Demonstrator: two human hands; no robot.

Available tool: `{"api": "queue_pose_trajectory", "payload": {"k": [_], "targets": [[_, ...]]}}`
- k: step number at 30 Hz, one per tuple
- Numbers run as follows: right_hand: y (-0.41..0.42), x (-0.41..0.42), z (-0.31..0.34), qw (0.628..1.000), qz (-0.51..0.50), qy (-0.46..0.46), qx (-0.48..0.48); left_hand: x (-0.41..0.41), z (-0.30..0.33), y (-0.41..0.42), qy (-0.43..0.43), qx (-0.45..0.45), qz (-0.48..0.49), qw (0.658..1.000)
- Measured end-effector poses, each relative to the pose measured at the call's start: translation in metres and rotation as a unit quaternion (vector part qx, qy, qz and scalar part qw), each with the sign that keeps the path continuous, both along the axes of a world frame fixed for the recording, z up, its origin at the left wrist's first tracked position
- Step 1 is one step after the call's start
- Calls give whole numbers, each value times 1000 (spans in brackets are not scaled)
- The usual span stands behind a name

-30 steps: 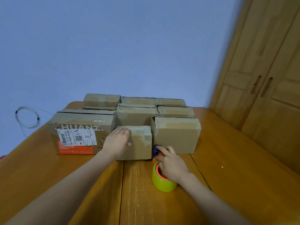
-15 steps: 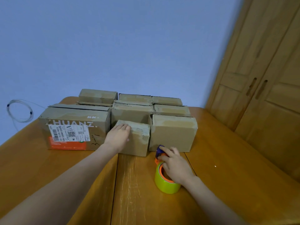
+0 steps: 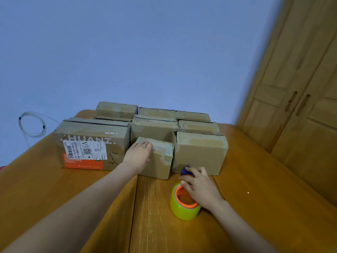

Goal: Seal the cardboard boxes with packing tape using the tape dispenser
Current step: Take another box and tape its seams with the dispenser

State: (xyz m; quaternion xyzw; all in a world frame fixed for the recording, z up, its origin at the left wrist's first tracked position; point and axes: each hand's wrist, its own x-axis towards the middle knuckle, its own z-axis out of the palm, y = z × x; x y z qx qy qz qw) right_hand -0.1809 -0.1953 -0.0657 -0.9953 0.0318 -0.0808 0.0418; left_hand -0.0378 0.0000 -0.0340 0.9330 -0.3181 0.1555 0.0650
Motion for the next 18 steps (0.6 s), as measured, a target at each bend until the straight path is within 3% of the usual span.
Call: {"api": "queue_pose_trajectory", "payload": {"k": [11,14,18], "targets": [[5,7,1,999,5,-8,-44,-1,-1,3,19,-12,-13,1000],[-1,11,3,1000,10,-8,13,0,0,5,34,-19,-21,999],[-10,16,12,986,21,-54,157,0,4,6,49,-32,-24,998]]}}
